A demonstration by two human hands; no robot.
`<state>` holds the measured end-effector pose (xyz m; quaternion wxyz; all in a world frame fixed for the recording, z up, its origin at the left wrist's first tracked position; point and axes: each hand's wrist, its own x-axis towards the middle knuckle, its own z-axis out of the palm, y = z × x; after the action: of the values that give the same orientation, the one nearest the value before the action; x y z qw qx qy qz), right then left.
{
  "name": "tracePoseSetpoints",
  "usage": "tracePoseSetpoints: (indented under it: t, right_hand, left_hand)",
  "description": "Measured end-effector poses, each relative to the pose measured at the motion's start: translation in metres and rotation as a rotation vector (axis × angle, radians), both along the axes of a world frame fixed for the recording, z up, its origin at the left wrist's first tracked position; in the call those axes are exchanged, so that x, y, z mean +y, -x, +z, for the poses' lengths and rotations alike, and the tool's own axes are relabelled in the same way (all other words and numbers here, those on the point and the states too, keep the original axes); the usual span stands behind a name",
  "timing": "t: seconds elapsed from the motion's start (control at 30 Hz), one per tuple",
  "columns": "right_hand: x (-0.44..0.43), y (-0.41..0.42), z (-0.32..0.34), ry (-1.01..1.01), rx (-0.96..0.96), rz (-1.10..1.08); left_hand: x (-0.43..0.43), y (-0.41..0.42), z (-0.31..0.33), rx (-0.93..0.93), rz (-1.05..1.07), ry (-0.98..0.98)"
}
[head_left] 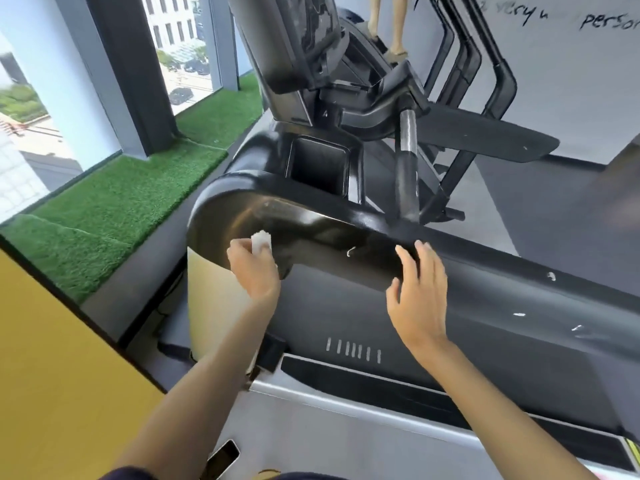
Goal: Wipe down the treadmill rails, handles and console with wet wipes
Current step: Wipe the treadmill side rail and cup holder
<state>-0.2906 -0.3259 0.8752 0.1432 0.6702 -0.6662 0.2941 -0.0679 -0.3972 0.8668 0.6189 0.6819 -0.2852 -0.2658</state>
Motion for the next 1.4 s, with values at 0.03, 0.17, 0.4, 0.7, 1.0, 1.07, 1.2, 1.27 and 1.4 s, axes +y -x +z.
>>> tracePoseSetpoints:
  t: [0.03,0.17,0.4,0.7,1.0,1.07,1.2,1.27,1.4]
  right_hand:
    - [-0.002,0.007,0.002,-0.035,0.026,-0.011]
    - [-0.014,0.027,0.003,-0.150,0.077,-0.008]
    - [-0.017,0.037,-0.004,-0.129,0.128,0.044]
    - [-0.021,0.041,-0.012,-0.177,0.252,0.036]
    - [-0.023,0.035,-0.017,-0.117,0.234,0.004]
    - [-0.023,0.034,-0.017,-0.121,0.219,0.003]
    - [-0.025,0.036,-0.018,-0.113,0.243,-0.001]
    - [-0.025,0.037,-0.019,-0.108,0.243,-0.001]
    - [-0.026,0.033,-0.020,-0.080,0.181,-0.006]
  left_hand:
    - [-0.005,0.005,-0.003,-0.076,-0.005,-0.027]
    - [0.002,0.060,-0.013,-0.158,-0.118,0.005]
    - [0.032,0.114,-0.023,-0.510,-0.386,0.307]
    - [0.023,0.123,-0.015,-0.299,-0.317,0.200]
    - [0.013,0.100,-0.005,-0.251,-0.120,0.178]
    - [0.021,0.117,-0.006,-0.377,-0.216,0.289]
    - [0.033,0.135,-0.030,-0.634,-0.450,0.408]
    - [0.026,0.119,-0.027,-0.552,-0.429,0.365]
    - [-0.001,0.070,-0.012,-0.168,-0.068,0.123]
